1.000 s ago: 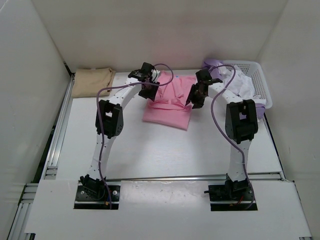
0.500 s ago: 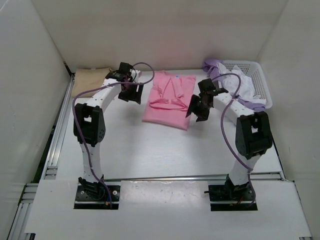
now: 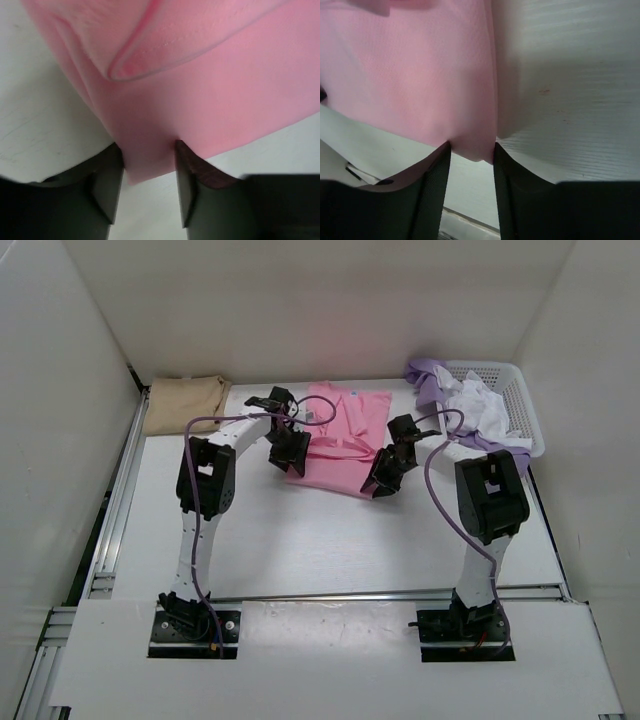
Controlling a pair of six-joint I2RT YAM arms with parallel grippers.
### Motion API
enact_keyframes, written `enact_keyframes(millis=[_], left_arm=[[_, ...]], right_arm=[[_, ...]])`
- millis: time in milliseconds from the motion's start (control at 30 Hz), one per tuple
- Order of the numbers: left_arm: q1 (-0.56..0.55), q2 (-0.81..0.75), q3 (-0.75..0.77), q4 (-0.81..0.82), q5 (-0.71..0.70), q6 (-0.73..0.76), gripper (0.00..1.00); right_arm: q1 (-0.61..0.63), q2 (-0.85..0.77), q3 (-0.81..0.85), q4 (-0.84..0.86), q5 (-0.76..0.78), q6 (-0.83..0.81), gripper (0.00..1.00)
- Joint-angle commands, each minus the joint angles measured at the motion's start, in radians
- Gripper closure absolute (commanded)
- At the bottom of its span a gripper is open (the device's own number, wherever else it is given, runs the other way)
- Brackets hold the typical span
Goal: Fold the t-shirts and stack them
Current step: Fold the folded rectangular tshirt in 1/3 of the way
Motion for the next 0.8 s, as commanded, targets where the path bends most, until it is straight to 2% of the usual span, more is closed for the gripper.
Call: enact_keyframes(millis=[0,33,67,100,133,233,300,367,433,600,667,700,733,767], left_arm=[[-0.015,-0.015,-0.042,-0.046,0.050,0.007,0.48],[-0.015,-0.015,-0.063,-0.046,0.050,0.007,0.59],[-0.015,-0.024,-0.074,-0.046,0.050,0.007,0.70],[-0.015,-0.042,-0.087,-0.046,0.041,0.007,0.87],[-0.015,-0.055,-0.119,-0.046,0.027,0.007,0.90],[-0.015,-0.145,-0.209,-0.046,-0.039,0.007,0.90],[-0.015,-0.238,-0.333,-0.036,-0.068,0.007,0.90],[-0.024,-0.307,-0.465,-0.027,-0.102,0.007,0.82],[-0.044,-0.400,-0.533,-0.027,-0.145,0.007,0.77],[-0.111,-0.512,-0.691,-0.148,-0.189,0.007,0.71],[-0.122,-0.550,-0.725,-0.148,-0.189,0.007,0.59],[-0.122,-0.550,-0.725,-0.157,-0.189,0.007,0.50],[-0.122,-0.550,-0.725,-0.171,-0.176,0.007,0.45],[-0.122,-0.550,-0.716,-0.171,-0.156,0.007,0.34]], right_arm=[[0.002,0.004,-0.018,0.023,-0.077,0.031,0.67],[-0.007,0.004,-0.031,0.023,-0.086,0.031,0.75],[-0.007,0.004,-0.031,0.023,-0.086,0.031,0.89],[-0.019,0.004,-0.044,0.014,-0.086,0.031,0.94],[-0.019,-0.017,-0.057,0.014,-0.086,0.018,0.98],[-0.019,-0.066,-0.098,-0.034,-0.086,-0.044,1.00],[-0.009,-0.103,-0.138,-0.051,-0.086,-0.100,1.00],[0.000,-0.166,-0.214,-0.062,-0.105,-0.139,1.00],[0.025,-0.230,-0.296,-0.087,-0.135,-0.186,1.00],[0.060,-0.344,-0.425,-0.115,-0.160,-0.245,1.00],[0.060,-0.367,-0.462,-0.115,-0.172,-0.257,0.85],[0.060,-0.379,-0.462,-0.115,-0.172,-0.257,0.71],[0.069,-0.395,-0.474,-0.115,-0.172,-0.257,0.53],[0.070,-0.404,-0.483,-0.115,-0.172,-0.257,0.48]])
